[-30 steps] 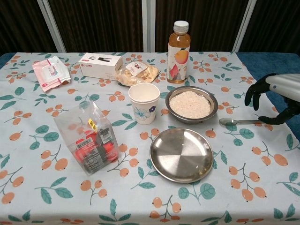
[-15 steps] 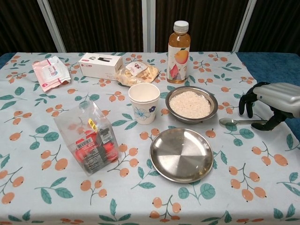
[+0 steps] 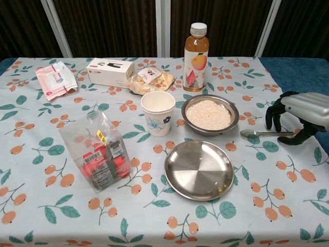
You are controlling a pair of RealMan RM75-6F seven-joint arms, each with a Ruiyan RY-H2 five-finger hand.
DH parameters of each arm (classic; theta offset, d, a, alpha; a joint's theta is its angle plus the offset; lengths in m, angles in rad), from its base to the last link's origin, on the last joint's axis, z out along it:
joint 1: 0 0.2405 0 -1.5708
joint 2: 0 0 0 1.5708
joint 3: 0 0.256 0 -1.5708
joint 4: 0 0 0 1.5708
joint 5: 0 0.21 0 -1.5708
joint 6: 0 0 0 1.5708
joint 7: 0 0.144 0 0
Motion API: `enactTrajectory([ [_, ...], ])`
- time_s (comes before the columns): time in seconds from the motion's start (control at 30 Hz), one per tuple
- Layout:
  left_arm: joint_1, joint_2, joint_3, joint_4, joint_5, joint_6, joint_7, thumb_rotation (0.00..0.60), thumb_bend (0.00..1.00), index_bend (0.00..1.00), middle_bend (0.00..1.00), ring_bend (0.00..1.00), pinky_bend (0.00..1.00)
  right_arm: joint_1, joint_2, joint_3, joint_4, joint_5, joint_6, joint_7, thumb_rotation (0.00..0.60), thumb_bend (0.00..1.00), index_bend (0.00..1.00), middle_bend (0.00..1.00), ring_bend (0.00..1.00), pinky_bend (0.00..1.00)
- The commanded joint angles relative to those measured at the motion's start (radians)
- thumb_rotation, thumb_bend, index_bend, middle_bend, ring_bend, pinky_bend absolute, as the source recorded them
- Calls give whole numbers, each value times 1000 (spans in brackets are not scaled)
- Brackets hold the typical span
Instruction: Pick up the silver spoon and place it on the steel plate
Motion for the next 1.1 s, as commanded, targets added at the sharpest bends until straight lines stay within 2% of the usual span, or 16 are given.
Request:
enactTrajectory([
  [0.03,0,0,0,0,-1,-1,0,600,67,206,183,134,54,7,-1,2,0,4,-10,-2,600,252,456,496,162,16],
  [0.87,-2,-3,0,4,-6,-8,0,600,67,206,183,134,54,31,-11,-10,20,5,-40,11,600,311,516,531,188,18],
  [1.1,0,-1,1,6,-2,-3,-6,600,67,206,182,134,54,39,47,-13,-28,-15,-29,-9,600,327,539,546,201,23],
])
